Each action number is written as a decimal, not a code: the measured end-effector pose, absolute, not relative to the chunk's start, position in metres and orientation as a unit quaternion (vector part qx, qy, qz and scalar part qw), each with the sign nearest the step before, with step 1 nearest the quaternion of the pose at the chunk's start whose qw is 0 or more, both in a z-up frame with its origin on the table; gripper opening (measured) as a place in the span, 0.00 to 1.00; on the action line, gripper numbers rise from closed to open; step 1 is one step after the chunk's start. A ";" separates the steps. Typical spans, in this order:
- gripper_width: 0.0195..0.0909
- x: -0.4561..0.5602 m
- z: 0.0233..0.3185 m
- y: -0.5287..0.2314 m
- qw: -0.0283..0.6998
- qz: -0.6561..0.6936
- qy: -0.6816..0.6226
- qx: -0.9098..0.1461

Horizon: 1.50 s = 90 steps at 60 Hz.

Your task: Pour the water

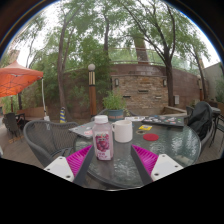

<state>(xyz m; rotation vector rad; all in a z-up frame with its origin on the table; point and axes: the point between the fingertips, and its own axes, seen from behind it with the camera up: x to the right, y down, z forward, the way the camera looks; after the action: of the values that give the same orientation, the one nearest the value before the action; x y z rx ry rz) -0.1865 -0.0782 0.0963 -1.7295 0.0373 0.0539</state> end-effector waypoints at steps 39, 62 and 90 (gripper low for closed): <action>0.39 -0.220 0.093 0.056 0.701 -0.037 0.004 -0.712; 0.35 -0.274 0.150 0.114 0.657 0.231 0.079 -0.714; 0.35 -0.215 0.171 0.166 0.276 0.723 0.512 -0.372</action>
<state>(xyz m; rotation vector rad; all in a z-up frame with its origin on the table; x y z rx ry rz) -0.2147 0.1661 0.1706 -0.9995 1.3749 1.9435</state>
